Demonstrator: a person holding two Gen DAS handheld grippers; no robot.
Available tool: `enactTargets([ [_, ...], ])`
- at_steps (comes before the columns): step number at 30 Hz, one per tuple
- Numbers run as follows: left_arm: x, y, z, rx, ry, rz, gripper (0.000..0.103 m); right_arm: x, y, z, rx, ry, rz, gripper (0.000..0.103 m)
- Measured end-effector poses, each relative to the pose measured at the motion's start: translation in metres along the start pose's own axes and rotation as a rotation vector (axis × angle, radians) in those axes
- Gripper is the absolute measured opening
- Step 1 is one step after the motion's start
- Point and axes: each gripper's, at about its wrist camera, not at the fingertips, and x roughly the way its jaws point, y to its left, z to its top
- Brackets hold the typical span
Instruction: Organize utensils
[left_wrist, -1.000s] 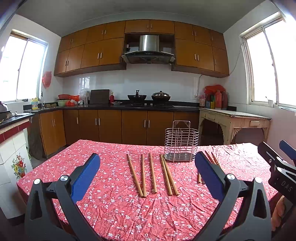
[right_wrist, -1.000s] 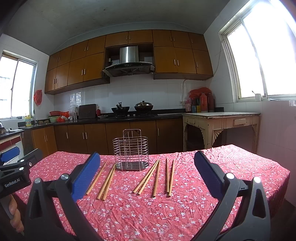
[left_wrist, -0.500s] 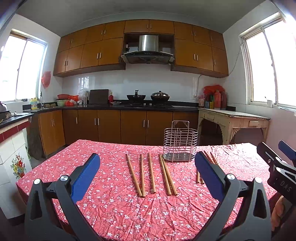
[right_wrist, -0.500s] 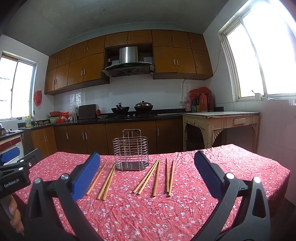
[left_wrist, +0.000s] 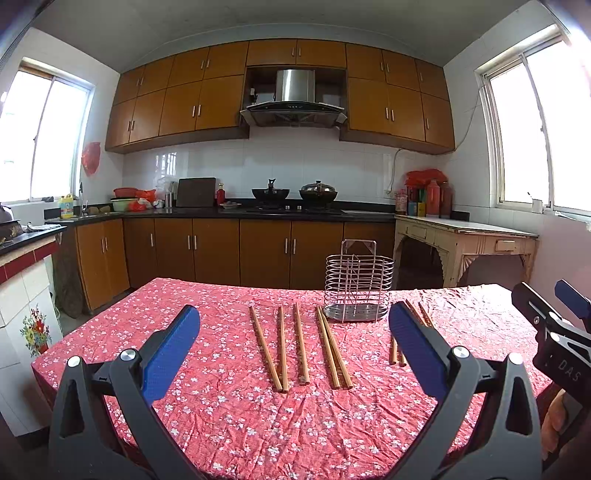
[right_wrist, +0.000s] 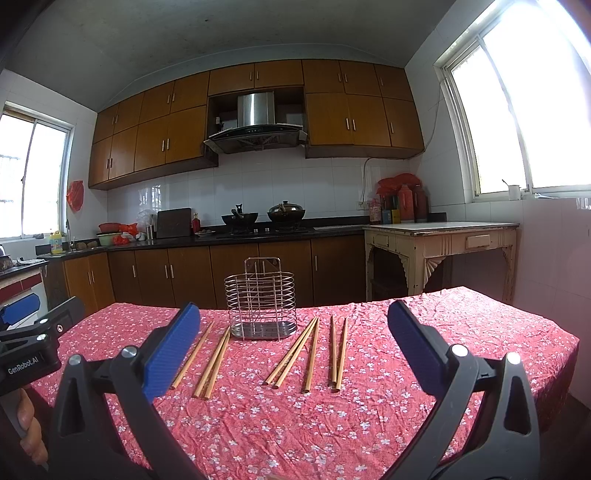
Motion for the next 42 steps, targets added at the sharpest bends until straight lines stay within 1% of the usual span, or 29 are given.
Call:
enactTargets([
  [13,-0.001,-0.009,-0.001,0.003,0.001,0.000,0.101,0.000,0.001,0.000,0.001,0.001,0.001,0.099],
  [20,0.000,-0.007,-0.001,0.001,0.002,0.001,0.101,0.001,-0.004,0.000,0.002,0.002,0.001,0.099],
  [31,0.006,-0.007,-0.005,-0.001,0.011,0.004,0.101,0.004,0.000,-0.001,0.003,0.010,0.001,0.099],
  [35,0.012,-0.004,-0.009,-0.008,0.025,0.005,0.101,0.014,0.000,-0.005,0.007,0.036,-0.003,0.099],
  [38,0.019,-0.001,-0.011,-0.022,0.052,-0.006,0.101,0.027,-0.002,-0.007,0.014,0.073,-0.010,0.099],
  [42,0.036,0.006,-0.015,-0.048,0.123,0.002,0.101,0.054,-0.011,-0.015,0.048,0.174,-0.034,0.099],
])
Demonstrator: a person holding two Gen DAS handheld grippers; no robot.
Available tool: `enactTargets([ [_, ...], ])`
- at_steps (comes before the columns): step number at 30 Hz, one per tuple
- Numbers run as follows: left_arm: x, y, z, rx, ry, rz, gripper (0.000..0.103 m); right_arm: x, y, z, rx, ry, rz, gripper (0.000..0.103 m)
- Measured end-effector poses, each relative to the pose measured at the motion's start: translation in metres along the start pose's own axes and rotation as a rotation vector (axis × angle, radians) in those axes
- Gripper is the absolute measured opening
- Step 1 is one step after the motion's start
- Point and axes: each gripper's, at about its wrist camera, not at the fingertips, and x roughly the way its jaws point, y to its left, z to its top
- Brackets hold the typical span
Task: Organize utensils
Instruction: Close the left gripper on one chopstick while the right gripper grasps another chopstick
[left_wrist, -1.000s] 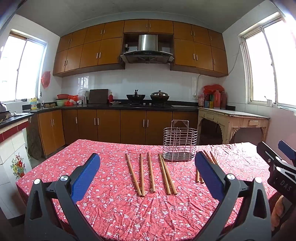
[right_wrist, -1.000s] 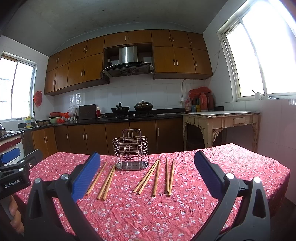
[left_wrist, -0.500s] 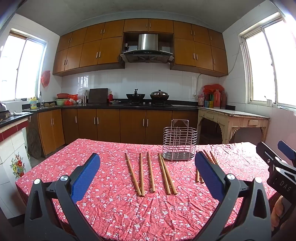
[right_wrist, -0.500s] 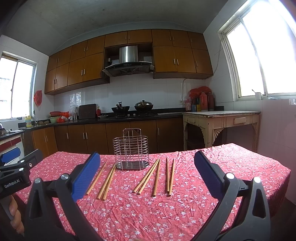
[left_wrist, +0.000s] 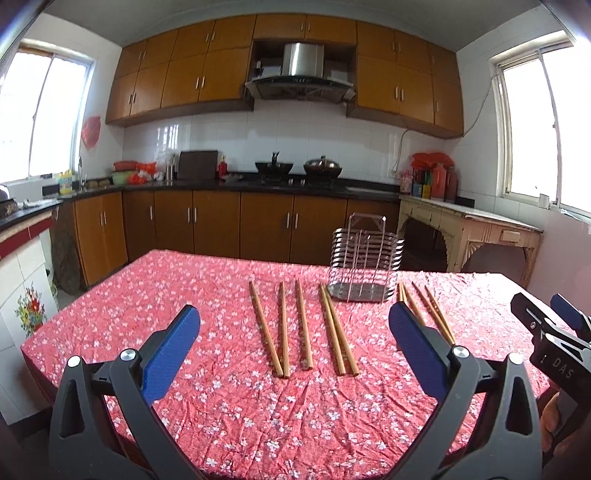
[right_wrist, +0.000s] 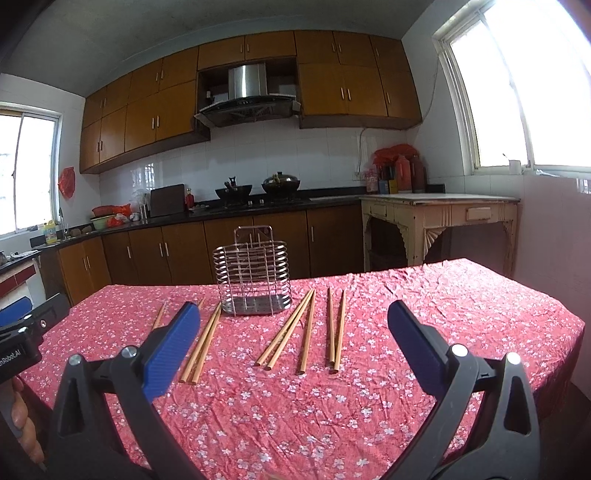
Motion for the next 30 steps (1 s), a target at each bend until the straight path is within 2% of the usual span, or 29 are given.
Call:
enactTargets([
  [3,0.021,0.010,-0.002,-0.030,0.090,0.026,0.101,0.027,-0.011,-0.002,0.032,0.093,-0.018,0.099],
  [7,0.044,0.018,-0.005,-0.030,0.176,0.066,0.101,0.066,-0.030,-0.011,0.087,0.227,-0.044,0.088],
  [15,0.093,0.033,-0.011,-0.017,0.311,0.067,0.101,0.144,-0.047,-0.038,0.047,0.522,-0.085,0.052],
  [19,0.111,0.044,-0.010,-0.015,0.360,0.079,0.101,0.161,-0.050,-0.051,0.024,0.587,-0.072,0.038],
  [22,0.120,0.048,-0.011,-0.007,0.386,0.080,0.101,0.166,-0.047,-0.055,0.006,0.592,-0.074,0.036],
  [24,0.126,0.050,-0.013,-0.008,0.403,0.072,0.100,0.171,-0.045,-0.054,-0.001,0.590,-0.080,0.031],
  [26,0.131,0.053,-0.014,-0.012,0.417,0.063,0.098,0.178,-0.047,-0.052,-0.010,0.592,-0.101,0.020],
  [28,0.138,0.054,-0.016,-0.017,0.436,0.055,0.094,0.189,-0.055,-0.047,0.002,0.598,-0.111,0.013],
  [30,0.144,0.056,-0.018,-0.023,0.457,0.047,0.088,0.199,-0.063,-0.043,0.025,0.604,-0.112,0.012],
])
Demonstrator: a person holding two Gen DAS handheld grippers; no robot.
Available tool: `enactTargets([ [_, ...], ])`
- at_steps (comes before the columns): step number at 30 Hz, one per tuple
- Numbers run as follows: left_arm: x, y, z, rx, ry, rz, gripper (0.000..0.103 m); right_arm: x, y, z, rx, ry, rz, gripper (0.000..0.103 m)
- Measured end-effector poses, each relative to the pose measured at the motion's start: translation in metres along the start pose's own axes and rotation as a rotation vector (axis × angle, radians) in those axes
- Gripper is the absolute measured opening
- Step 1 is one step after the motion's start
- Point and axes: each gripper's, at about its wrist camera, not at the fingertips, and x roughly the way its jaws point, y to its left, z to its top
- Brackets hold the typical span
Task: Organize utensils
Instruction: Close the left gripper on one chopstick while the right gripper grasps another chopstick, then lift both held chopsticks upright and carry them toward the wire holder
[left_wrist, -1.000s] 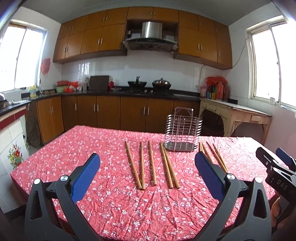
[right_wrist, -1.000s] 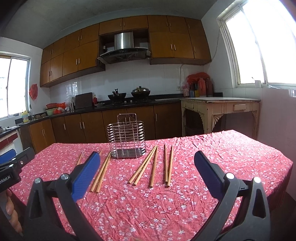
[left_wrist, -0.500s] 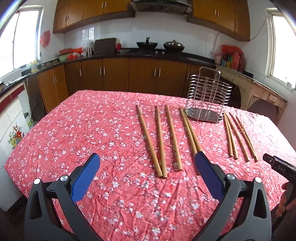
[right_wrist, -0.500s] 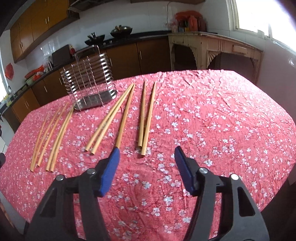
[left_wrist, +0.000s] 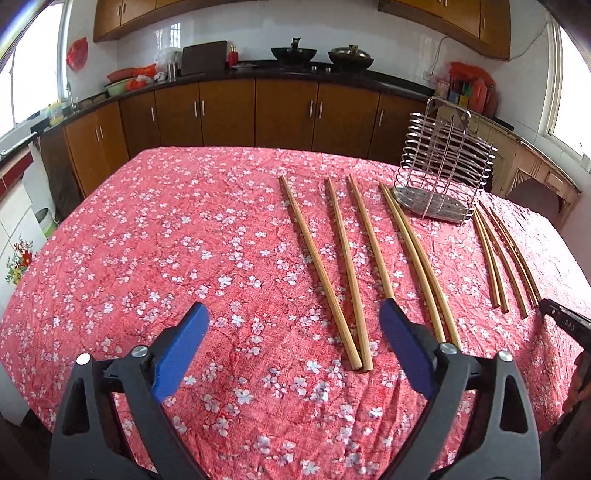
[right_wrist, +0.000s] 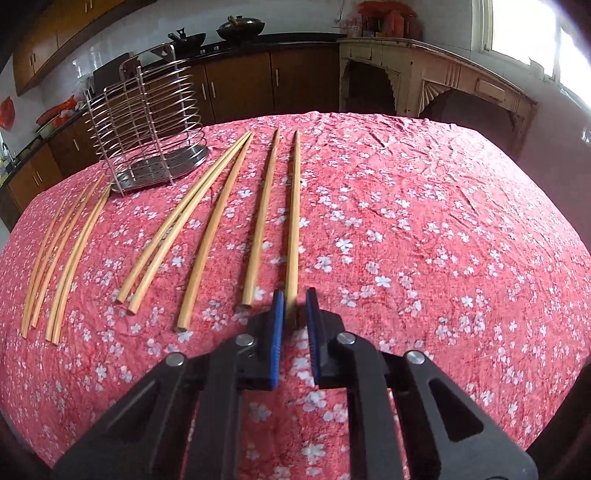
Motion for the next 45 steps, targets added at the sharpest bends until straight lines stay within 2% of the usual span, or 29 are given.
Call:
enactTargets([
  [1,0.004,0.001,0.000,0.000,0.017,-0.012,0.082,0.001,-0.003,0.003,0.005,0.001,0.001,0.008],
  [6,0.026,0.001,0.005,-0.014,0.099,-0.061,0.060,0.006,-0.008,0.009,0.016,-0.006,-0.001,0.008],
  [10,0.042,-0.005,0.008,-0.022,0.158,-0.102,0.051,0.007,-0.008,0.010,0.019,-0.005,-0.001,0.008],
  [12,0.047,-0.012,0.008,0.001,0.176,-0.091,0.045,0.007,-0.008,0.009,0.016,-0.004,-0.005,0.008],
  [14,0.050,-0.019,0.008,0.041,0.174,-0.049,0.037,0.007,-0.006,0.009,0.013,-0.002,-0.009,0.008],
  [16,0.055,-0.020,0.013,0.048,0.181,-0.036,0.019,0.008,-0.006,0.010,0.013,0.000,-0.010,0.008],
  [18,0.060,-0.019,0.019,0.050,0.186,-0.024,0.010,0.010,-0.007,0.013,0.021,0.003,-0.009,0.008],
  [24,0.079,-0.007,0.037,0.046,0.167,-0.004,0.008,0.019,-0.021,0.027,0.058,0.006,-0.015,0.008],
  [27,0.079,-0.005,0.039,0.035,0.178,-0.020,0.008,0.022,-0.027,0.029,0.078,0.014,0.004,0.008],
  [32,0.066,-0.004,0.023,0.059,0.170,-0.048,0.012,0.022,-0.025,0.026,0.075,0.004,0.001,0.008],
  [34,0.060,-0.006,0.017,0.064,0.168,-0.057,0.019,0.022,-0.024,0.026,0.070,0.001,-0.004,0.008],
  [38,0.050,-0.013,0.004,0.102,0.152,-0.034,0.021,0.020,-0.021,0.022,0.054,-0.004,-0.012,0.008],
  [41,0.046,-0.018,-0.002,0.114,0.138,-0.012,0.019,0.020,-0.022,0.022,0.056,-0.005,-0.006,0.008],
  [43,0.044,-0.017,0.000,0.120,0.132,0.002,0.008,0.019,-0.023,0.022,0.059,-0.011,0.004,0.008],
  [45,0.043,-0.016,0.000,0.115,0.136,-0.009,0.007,0.016,-0.025,0.021,0.066,-0.018,0.014,0.008],
])
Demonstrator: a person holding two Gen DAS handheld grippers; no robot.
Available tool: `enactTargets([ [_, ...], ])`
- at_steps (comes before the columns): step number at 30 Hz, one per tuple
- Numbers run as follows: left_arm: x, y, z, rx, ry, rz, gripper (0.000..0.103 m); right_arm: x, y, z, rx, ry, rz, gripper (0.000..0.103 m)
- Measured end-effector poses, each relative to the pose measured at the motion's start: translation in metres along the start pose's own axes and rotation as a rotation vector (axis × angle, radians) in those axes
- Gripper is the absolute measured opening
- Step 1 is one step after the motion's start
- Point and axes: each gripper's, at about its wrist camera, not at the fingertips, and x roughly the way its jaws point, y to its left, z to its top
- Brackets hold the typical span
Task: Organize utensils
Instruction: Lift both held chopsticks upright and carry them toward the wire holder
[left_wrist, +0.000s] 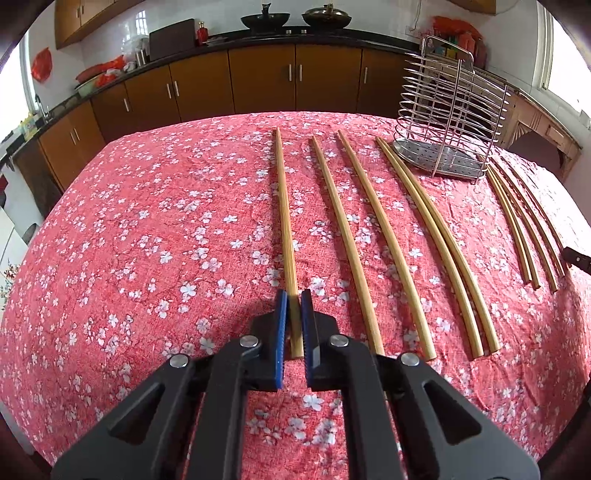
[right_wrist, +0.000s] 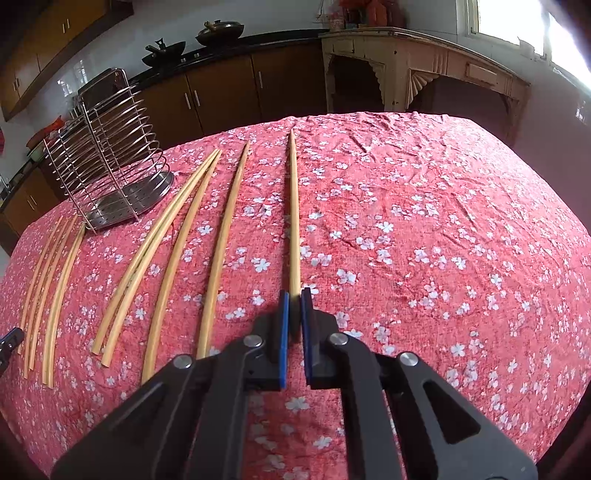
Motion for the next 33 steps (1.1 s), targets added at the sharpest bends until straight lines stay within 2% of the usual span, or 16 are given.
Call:
enactTargets([
  [3,-0.005,0.005,0.001,-0.008,-0.009,-0.002,0.007,-0.015,-0.002,0.002,-0.008,-0.062,0.009,0.007],
  [6,-0.019,0.013,0.009,-0.023,-0.062,-0.014,0.007,-0.038,0.000,0.004,-0.029,-0.145,0.009,0.007],
  [14,-0.077,0.027,0.031,-0.081,-0.274,-0.046,0.007,-0.092,-0.006,0.020,-0.014,-0.350,0.056,0.007],
  [20,-0.110,0.031,0.057,-0.116,-0.405,-0.070,0.007,-0.117,-0.008,0.039,0.024,-0.449,0.097,0.007],
  [33,-0.125,0.030,0.090,-0.144,-0.488,-0.073,0.007,-0.140,-0.003,0.088,0.058,-0.568,0.132,0.007],
])
